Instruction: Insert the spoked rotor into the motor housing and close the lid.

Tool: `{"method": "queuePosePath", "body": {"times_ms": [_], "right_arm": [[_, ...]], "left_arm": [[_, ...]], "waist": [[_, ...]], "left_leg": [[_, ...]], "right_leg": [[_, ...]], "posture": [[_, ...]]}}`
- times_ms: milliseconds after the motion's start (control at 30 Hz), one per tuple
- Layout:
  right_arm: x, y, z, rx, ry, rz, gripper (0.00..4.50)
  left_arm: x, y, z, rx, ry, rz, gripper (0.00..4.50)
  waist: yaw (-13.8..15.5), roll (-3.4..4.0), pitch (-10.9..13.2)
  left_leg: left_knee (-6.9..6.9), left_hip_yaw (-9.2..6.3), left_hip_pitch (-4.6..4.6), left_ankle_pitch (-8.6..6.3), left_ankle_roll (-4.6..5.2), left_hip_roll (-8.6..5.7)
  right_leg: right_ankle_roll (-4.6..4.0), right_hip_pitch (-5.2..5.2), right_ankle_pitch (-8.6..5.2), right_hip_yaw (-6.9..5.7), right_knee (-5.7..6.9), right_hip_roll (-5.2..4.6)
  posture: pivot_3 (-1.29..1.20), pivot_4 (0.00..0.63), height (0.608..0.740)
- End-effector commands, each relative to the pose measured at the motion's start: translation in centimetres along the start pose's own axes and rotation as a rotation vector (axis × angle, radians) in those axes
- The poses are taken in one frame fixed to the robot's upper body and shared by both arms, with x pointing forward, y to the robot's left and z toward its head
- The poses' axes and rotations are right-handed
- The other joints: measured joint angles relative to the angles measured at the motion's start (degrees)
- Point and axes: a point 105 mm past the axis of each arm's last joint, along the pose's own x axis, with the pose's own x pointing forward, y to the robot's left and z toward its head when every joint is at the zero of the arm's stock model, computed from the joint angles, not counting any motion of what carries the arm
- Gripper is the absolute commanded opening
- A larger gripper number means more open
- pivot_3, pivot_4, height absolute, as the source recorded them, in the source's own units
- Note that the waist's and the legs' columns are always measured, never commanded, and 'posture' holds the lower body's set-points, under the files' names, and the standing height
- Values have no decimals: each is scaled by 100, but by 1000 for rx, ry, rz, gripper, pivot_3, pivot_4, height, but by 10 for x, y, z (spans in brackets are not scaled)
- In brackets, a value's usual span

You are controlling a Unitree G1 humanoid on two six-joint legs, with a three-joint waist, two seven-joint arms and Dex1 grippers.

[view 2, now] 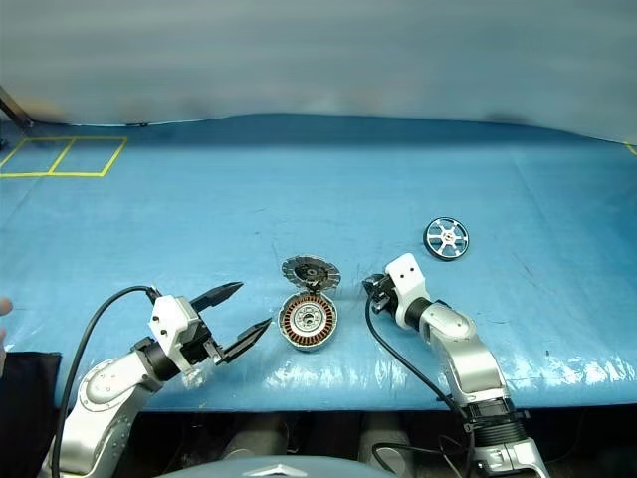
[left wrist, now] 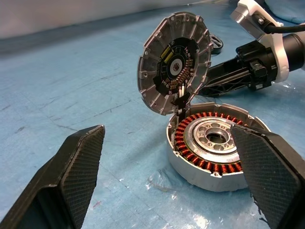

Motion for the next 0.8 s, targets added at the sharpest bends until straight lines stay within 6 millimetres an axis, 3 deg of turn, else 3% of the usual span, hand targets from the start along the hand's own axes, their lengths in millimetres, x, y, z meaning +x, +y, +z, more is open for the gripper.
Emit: {"method": "queuePosePath", "body": {"times_ms": [33,233,433,567,800], "right_arm": [[-3,-1,-2,-5,6,-19,655],[-17,1,18,-21,-100,2,655],[-41,15,34,-84,-135,136,655],[-54,40,35,-144,-86,300,655],[-49,79,49,-121,-130,465,655]], "left_arm": [[-1,6,7,33,-28,13,4500],[0,7,6,40,-32,6,4500],[3,6,7,58,-65,-36,4500],[1,2,4,35,-81,-90,4500],[-2,1,3,63,-83,-126,4500]], "waist": [[2,0,0],[10,-1,0],[3,-1,1],[4,-2,1],[2,-5,3]], "left_leg": [[0,0,0,0,0,0],[-1,-1,-3,-1,1,-1],[-1,1,-9,-2,1,0],[-1,3,-10,-4,0,5],[-1,11,-11,-5,4,32]], "right_leg": [[0,0,0,0,0,0],[0,-1,0,-1,-1,0],[1,3,0,1,-2,-2],[-1,4,-2,-3,-2,-11],[-10,-2,1,-36,-2,-27]], "posture": [[0,150,740],[0,150,740],[0,150,740],[0,150,740],[0,150,740]]}}
